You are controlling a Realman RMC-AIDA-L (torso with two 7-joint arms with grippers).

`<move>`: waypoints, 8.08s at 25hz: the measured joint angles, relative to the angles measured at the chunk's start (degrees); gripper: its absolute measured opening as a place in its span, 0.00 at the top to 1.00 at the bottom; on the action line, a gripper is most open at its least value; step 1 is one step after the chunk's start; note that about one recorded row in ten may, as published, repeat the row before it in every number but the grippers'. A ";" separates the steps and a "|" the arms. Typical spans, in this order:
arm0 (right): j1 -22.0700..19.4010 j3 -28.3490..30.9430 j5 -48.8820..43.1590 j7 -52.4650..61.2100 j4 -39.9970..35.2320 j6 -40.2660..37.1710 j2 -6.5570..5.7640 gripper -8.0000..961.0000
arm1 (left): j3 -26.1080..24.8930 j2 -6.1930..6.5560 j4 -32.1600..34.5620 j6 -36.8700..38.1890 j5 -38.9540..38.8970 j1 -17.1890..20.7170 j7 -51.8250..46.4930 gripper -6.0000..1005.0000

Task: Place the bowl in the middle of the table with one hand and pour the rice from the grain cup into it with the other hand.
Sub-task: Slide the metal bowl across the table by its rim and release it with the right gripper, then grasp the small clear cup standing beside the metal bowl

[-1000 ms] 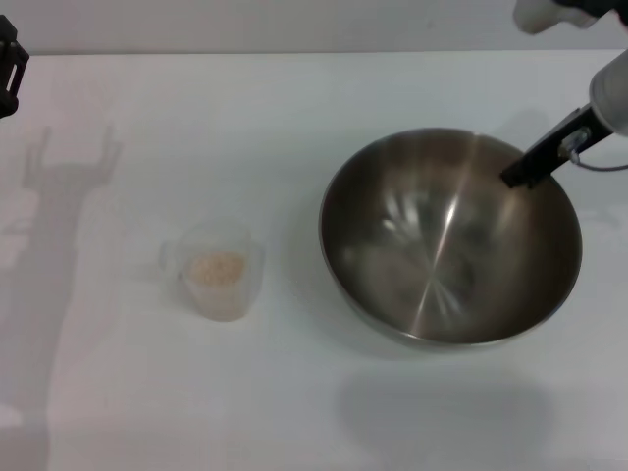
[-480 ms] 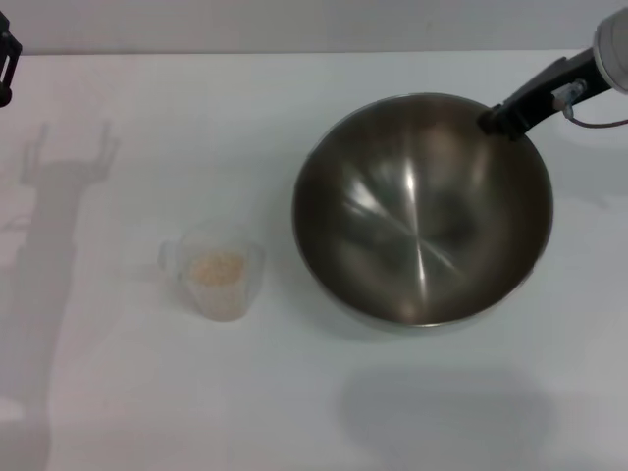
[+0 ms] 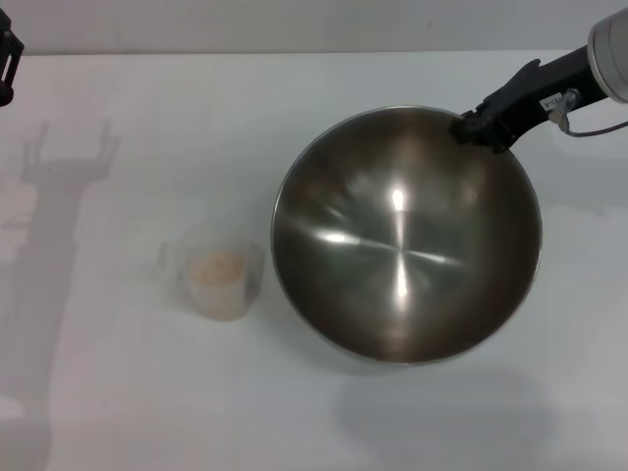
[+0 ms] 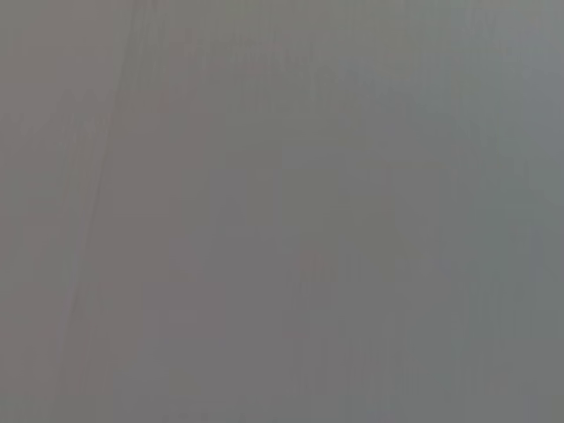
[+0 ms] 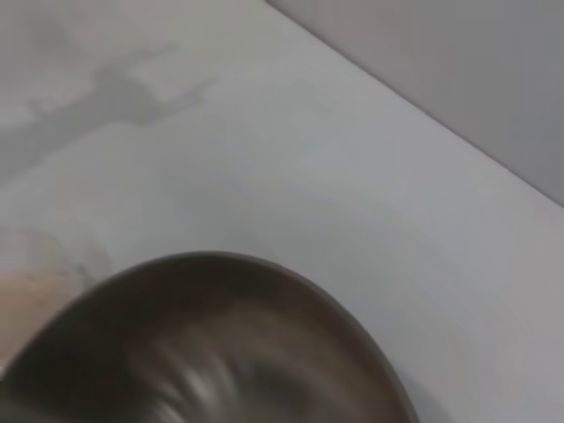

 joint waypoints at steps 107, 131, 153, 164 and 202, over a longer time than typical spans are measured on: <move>-21.89 -36.82 31.59 -32.65 3.82 -101.27 0.72 0.38 | -1.28 0.00 -0.62 0.75 0.44 0.08 0.00 0.18; -13.35 -43.34 -7.37 71.52 66.50 -166.79 -1.18 0.38 | 13.87 0.04 0.13 12.49 0.72 6.90 0.67 0.18; -11.65 -43.44 -7.66 72.29 72.12 -165.33 -3.34 0.38 | 34.21 0.11 2.43 12.19 0.70 15.34 0.55 0.19; -10.90 -43.45 -7.67 72.29 72.22 -165.11 -3.74 0.38 | 36.09 0.18 2.55 6.64 0.70 15.30 0.67 0.19; -11.80 -43.44 -7.48 72.53 71.60 -165.19 -3.05 0.38 | 35.82 0.18 3.16 -2.13 0.24 10.57 0.71 0.19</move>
